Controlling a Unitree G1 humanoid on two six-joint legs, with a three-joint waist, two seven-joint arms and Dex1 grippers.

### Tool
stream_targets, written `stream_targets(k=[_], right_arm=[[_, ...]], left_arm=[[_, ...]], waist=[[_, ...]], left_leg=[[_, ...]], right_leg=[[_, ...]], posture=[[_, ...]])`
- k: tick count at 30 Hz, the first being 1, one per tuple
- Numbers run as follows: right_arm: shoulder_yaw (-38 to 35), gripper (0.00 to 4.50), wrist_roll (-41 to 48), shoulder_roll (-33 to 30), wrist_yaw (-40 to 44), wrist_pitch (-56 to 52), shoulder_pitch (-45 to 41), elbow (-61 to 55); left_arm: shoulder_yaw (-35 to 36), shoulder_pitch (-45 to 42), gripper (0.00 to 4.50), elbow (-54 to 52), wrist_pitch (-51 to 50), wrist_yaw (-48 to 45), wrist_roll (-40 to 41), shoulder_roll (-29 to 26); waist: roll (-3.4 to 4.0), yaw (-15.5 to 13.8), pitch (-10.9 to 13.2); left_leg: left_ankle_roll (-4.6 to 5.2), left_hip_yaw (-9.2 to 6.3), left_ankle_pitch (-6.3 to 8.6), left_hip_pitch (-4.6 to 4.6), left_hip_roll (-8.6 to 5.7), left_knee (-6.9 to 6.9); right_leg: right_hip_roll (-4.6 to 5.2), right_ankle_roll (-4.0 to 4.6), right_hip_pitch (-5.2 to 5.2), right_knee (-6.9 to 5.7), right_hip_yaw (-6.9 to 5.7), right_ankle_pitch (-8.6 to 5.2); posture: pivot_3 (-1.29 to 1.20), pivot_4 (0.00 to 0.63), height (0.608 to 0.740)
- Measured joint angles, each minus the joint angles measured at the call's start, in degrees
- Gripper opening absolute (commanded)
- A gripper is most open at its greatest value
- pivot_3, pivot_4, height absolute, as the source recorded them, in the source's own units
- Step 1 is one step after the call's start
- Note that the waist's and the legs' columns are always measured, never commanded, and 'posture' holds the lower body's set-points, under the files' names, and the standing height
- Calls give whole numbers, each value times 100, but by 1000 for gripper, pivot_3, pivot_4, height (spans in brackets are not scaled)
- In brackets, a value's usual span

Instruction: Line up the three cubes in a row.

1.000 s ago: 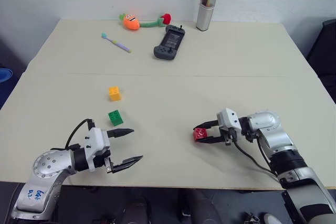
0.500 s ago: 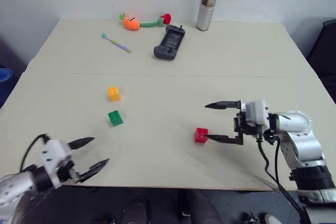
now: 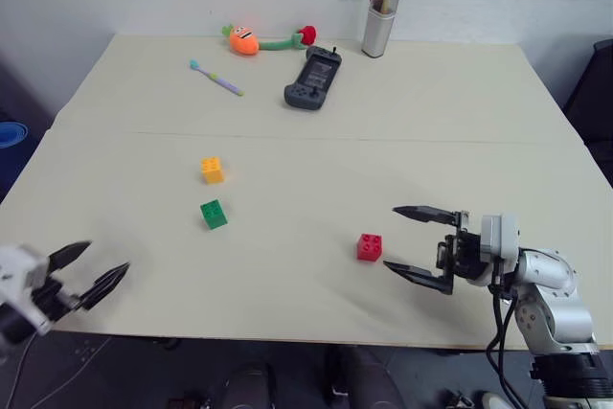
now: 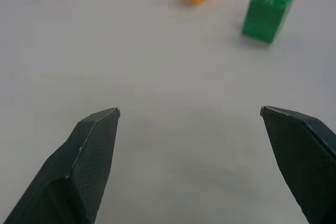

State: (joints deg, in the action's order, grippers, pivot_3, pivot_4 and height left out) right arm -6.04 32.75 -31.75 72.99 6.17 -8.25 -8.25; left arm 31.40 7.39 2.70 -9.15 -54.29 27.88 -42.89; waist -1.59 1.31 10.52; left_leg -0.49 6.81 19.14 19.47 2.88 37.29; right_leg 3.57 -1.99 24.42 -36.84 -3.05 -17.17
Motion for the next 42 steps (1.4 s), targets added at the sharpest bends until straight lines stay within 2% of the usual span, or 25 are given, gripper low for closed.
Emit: stream_targets(k=[5, 11, 14, 22, 24, 27, 31, 38, 42], right_arm=[[140, 4459, -101, -5, -179, -55, -3, -159], [124, 4459, -203, -37, -428, -126, 104, -396], [115, 4500, -254, -78, -522, -125, 403, -520], [25, 4500, -297, -201, -778, -124, 832, -764], [-116, 4500, -295, -282, -801, -124, 970, -779], [-403, 4500, -249, -498, -805, -125, 1183, -823], [-762, 4500, -177, -667, -795, -127, 1521, -921], [-1055, 4500, -18, -707, -890, -269, 1899, -1205], [-1070, 4500, 1, -707, -956, -295, 1987, -1277]], left_arm=[[-1175, -1328, 4500, 655, -74, -219, -371, -44], [-1966, -2362, 4500, 1693, 177, -421, -792, 198], [-2123, -2701, 3911, 2057, 351, -593, -833, 285], [-2342, -2987, 1483, 2322, 606, -1007, -928, 356], [-2470, -3094, 1481, 2232, 591, -1162, -952, 353], [-3048, -3340, 1481, 1647, 579, -1548, -1110, 395], [-3819, -3670, 1481, 1155, 584, -1759, -1415, 771], [-4682, -4328, 1481, 1438, 540, -1348, -2132, 1744], [-4857, -4544, 1481, 1584, 441, -1341, -2237, 1882]], waist=[[1, 58, 0], [-2, 18, 0], [-2, 11, 0], [-3, 21, 0], [-4, 9, 0], [-4, -93, 0], [-3, -140, 0], [-4, -106, 1], [-4, -105, 1]], left_leg=[[-14, 15, -1, 1, 3, -8], [-15, 11, -6, 3, 0, 6], [-25, 11, -12, 5, -2, 6], [-29, 12, -15, 4, -1, 12], [-29, 12, -15, 7, -3, 14], [-27, 11, -13, 16, -6, 28], [-23, 11, -11, 27, -5, 48], [-22, 10, -12, 31, -4, 66], [-23, 10, -12, 30, -3, 66]], right_leg=[[-7, 0, 11, 0, 4, 0], [-8, 0, 9, -10, 0, 0], [-7, -1, 8, -9, 0, 0], [-9, -3, 8, -15, 1, 1], [-8, -3, 8, -15, 1, 1], [-7, -7, 6, -9, 1, 3], [-11, -10, 6, -8, 2, 4], [-22, -18, 7, -15, 7, 8], [-23, -18, 7, -14, 8, 8]], posture=[[0, 150, 740], [0, 150, 740], [0, 150, 740], [0, 150, 740], [0, 150, 740], [0, 150, 740], [0, 150, 740], [0, 150, 740], [0, 150, 740]])
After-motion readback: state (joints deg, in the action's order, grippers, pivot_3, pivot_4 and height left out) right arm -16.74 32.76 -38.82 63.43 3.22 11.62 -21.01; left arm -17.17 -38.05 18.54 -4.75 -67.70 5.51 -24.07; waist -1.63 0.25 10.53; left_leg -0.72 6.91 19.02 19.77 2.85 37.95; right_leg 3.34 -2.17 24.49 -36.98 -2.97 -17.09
